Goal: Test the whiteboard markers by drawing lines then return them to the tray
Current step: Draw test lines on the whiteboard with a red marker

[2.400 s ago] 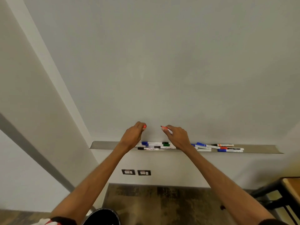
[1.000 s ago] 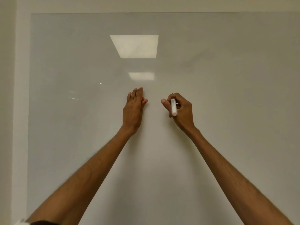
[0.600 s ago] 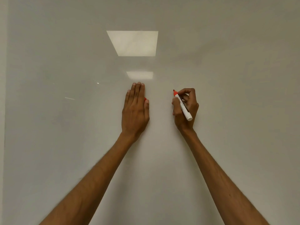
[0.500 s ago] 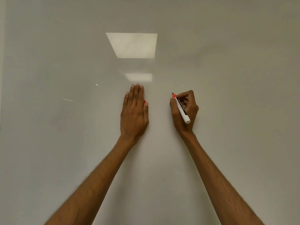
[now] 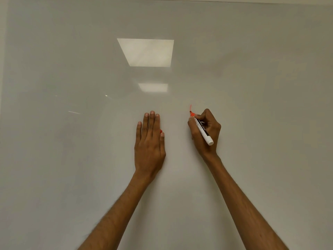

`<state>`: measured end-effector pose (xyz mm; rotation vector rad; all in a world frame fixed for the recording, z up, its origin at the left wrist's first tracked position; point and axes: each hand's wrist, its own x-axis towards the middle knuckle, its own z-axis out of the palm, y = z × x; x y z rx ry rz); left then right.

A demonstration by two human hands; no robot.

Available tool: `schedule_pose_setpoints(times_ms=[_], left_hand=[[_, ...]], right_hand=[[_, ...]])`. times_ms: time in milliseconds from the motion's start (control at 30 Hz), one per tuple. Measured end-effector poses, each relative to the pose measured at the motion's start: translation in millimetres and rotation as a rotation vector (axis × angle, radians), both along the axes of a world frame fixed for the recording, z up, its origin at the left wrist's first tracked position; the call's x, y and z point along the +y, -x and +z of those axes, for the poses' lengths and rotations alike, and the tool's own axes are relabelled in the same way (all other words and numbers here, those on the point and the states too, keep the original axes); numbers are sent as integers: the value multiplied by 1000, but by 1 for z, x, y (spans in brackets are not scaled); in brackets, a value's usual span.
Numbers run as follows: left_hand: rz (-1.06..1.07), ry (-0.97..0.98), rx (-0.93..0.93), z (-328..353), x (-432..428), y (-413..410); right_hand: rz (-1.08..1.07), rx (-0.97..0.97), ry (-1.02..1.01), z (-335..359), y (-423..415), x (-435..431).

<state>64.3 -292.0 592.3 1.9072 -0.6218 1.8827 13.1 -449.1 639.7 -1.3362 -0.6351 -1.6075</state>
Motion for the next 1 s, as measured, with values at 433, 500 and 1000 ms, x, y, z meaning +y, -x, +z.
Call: schedule_pose_setpoints(times_ms=[433, 500, 1000], left_hand=[[-10, -7, -3, -2, 1, 0], [-12, -6, -3, -3, 1, 0], [-6, 3, -7, -4, 1, 0]], right_hand=[[-16, 2, -57, -34, 1, 4], [-4, 9, -50, -39, 1, 3], [34, 73, -47, -83, 5, 1]])
